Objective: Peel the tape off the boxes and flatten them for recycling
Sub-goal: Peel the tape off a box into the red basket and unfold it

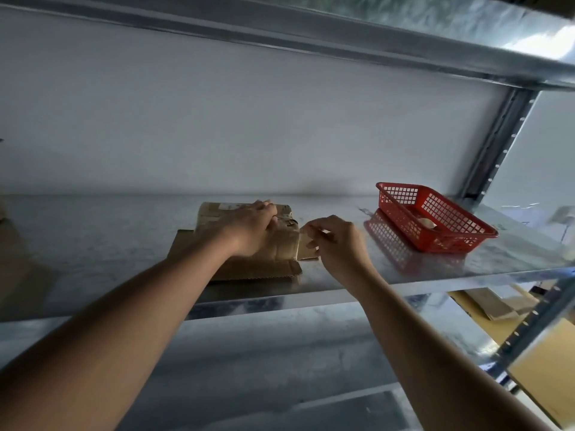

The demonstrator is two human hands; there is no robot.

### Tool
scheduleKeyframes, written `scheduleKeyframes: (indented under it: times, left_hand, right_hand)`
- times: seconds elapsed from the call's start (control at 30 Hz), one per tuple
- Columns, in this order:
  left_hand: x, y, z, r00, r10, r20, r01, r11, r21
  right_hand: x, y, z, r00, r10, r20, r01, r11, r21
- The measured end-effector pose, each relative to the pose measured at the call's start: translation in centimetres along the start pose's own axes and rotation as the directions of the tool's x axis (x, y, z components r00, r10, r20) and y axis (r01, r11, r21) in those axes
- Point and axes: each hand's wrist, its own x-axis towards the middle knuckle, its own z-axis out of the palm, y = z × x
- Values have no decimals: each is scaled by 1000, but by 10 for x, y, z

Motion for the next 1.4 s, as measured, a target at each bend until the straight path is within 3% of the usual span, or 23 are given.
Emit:
scheduleKeyframes:
  times: [0.23, 0.5, 0.67, 0.87, 1.17, 1.27, 1.4]
  left_hand:
    - [-2, 7, -8, 993, -37, 110, 41, 998, -37]
    - [3, 4, -3, 994, -57, 98, 61, 997, -43]
    - [6, -1, 1, 994, -63, 86, 69, 995, -73]
    - [11, -4, 2, 996, -42, 84, 48, 996, -72]
    - [18, -8, 6, 1000, -17, 26, 17, 1000, -17]
    - [19, -12, 10, 1000, -3, -22, 3, 1000, 3]
    - [24, -14, 10, 999, 7, -50, -7, 1000, 5]
  right_hand:
    - [5, 16, 8, 997, -29, 70, 31, 999, -39]
    - [14, 6, 14, 987, -120, -103, 122, 992, 16]
    - [20, 4, 16, 995, -99, -10, 99, 994, 47]
    - [25, 6, 11, 969, -226, 103, 239, 961, -140]
    - [20, 12, 13, 913, -404, -61, 381, 895, -232]
    - [13, 15, 18, 936, -345, -76, 328, 928, -175]
    - [9, 22, 16, 995, -45, -93, 51, 997, 62]
